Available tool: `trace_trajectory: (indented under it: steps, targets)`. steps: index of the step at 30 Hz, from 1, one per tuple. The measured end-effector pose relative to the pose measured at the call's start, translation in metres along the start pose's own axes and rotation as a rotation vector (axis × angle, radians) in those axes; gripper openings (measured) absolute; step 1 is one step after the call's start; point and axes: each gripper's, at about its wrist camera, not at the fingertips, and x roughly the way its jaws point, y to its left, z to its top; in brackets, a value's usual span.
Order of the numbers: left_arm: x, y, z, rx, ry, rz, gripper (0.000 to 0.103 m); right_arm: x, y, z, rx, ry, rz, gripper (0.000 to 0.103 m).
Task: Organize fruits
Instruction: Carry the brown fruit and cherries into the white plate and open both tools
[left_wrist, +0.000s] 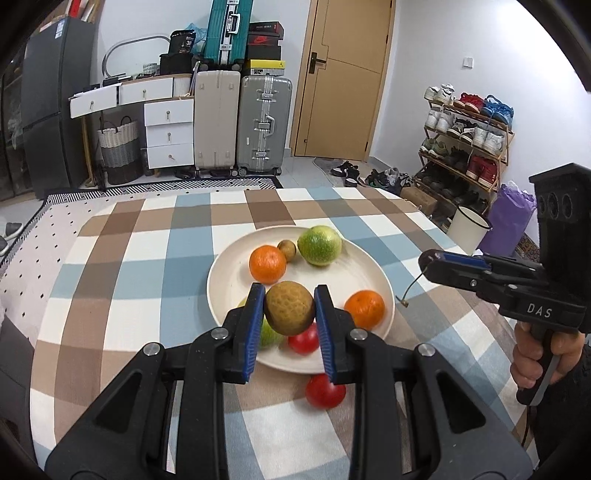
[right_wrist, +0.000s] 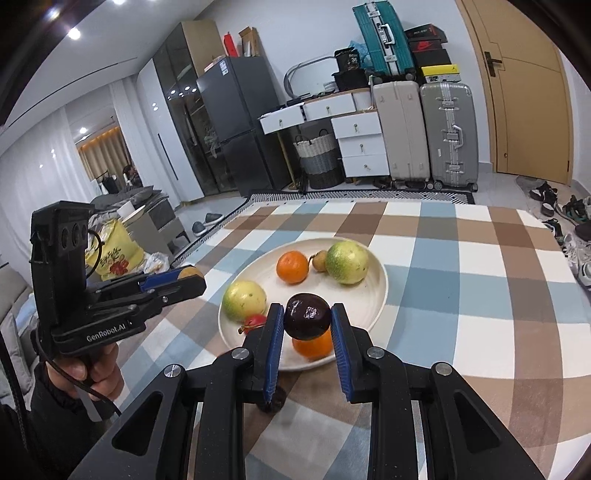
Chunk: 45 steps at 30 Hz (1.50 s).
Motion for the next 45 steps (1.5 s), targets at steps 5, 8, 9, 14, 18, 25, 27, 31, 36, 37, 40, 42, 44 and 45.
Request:
trace_trajectory:
  steps: [5, 8, 9, 14, 18, 25, 27, 31, 36, 37, 40, 42, 44, 45]
  targets:
    - [0.015, -0.002, 0.012, -0.007, -0.011, 0.005, 0.024, 0.005, -0.004, 0.012, 0.023, -0.010, -0.024, 0.026]
    - [0.023, -0.003, 0.017, -0.007, -0.013, 0.014, 0.024, 0.008, -0.006, 0.017, 0.034, -0.017, -0.034, 0.026]
    - [0.026, -0.004, 0.018, -0.009, -0.015, 0.016, 0.024, 0.010, -0.008, 0.018, 0.042, -0.018, -0.043, 0.026]
    - [0.043, -0.008, 0.020, -0.005, -0.008, 0.025, 0.024, 0.025, -0.014, 0.017, 0.060, -0.003, -0.061, 0.026]
    - [0.050, -0.010, 0.019, -0.005, -0.007, 0.021, 0.024, 0.036, -0.016, 0.014, 0.074, 0.012, -0.069, 0.026]
    - [0.057, -0.013, 0.017, 0.002, -0.010, 0.030, 0.024, 0.055, -0.011, 0.007, 0.052, 0.045, -0.087, 0.026]
    - [0.061, -0.015, 0.015, 0.005, -0.009, 0.037, 0.024, 0.059, -0.010, 0.006, 0.045, 0.052, -0.090, 0.026]
    - [0.065, -0.015, 0.012, 0.012, -0.001, 0.040, 0.024, 0.066, -0.009, 0.004, 0.042, 0.059, -0.106, 0.026]
    - [0.070, -0.015, 0.009, 0.013, 0.004, 0.049, 0.024, 0.074, -0.015, 0.004, 0.055, 0.068, -0.126, 0.026]
    - [0.071, -0.016, 0.008, 0.018, 0.004, 0.057, 0.024, 0.074, -0.015, 0.004, 0.057, 0.068, -0.132, 0.026]
    - [0.074, -0.019, 0.007, 0.033, 0.005, 0.053, 0.024, 0.075, -0.015, 0.003, 0.049, 0.071, -0.141, 0.026]
    - [0.076, -0.020, 0.006, 0.034, 0.010, 0.050, 0.024, 0.076, -0.015, 0.003, 0.047, 0.070, -0.136, 0.026]
    - [0.079, -0.021, 0.005, 0.042, 0.019, 0.043, 0.024, 0.076, -0.013, 0.003, 0.039, 0.062, -0.138, 0.026]
    - [0.080, -0.021, 0.004, 0.044, 0.021, 0.041, 0.024, 0.075, -0.012, 0.003, 0.029, 0.049, -0.147, 0.028]
